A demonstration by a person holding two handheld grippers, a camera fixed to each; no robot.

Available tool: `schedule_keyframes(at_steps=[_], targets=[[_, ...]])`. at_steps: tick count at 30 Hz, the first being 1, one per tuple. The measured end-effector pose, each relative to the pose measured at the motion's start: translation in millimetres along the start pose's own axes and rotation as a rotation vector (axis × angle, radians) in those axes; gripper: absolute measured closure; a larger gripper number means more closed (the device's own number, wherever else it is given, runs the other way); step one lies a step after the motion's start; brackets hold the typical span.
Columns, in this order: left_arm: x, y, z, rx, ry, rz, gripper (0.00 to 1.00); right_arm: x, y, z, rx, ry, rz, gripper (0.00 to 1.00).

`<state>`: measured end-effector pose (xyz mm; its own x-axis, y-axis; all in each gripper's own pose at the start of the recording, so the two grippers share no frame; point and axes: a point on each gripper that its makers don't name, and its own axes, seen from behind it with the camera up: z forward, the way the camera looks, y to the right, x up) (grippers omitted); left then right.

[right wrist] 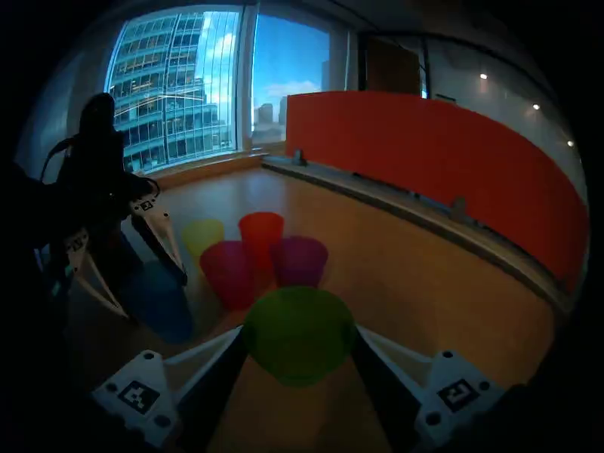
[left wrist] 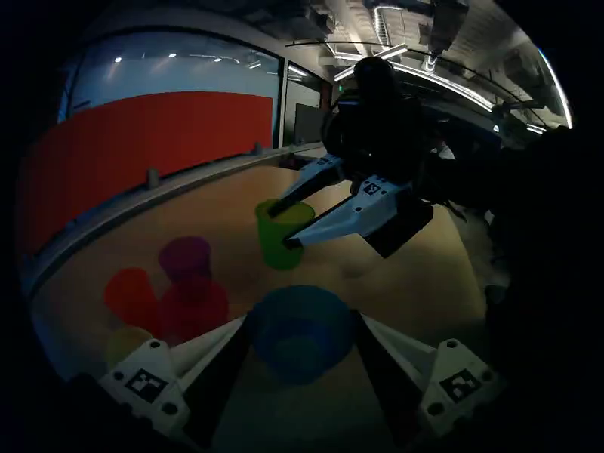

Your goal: Pour water

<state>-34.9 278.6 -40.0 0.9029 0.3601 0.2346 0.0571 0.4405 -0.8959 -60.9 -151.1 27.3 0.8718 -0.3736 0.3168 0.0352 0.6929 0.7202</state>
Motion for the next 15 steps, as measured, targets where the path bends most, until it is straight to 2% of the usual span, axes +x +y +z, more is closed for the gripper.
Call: schedule_keyframes(at_steps=[15], targets=[[69.4, -7.2, -48.5, 0.123, 0.190, 0.051, 0.10, 48.7, -14.3, -37.3, -0.030, 0.124, -0.027, 0.08]])
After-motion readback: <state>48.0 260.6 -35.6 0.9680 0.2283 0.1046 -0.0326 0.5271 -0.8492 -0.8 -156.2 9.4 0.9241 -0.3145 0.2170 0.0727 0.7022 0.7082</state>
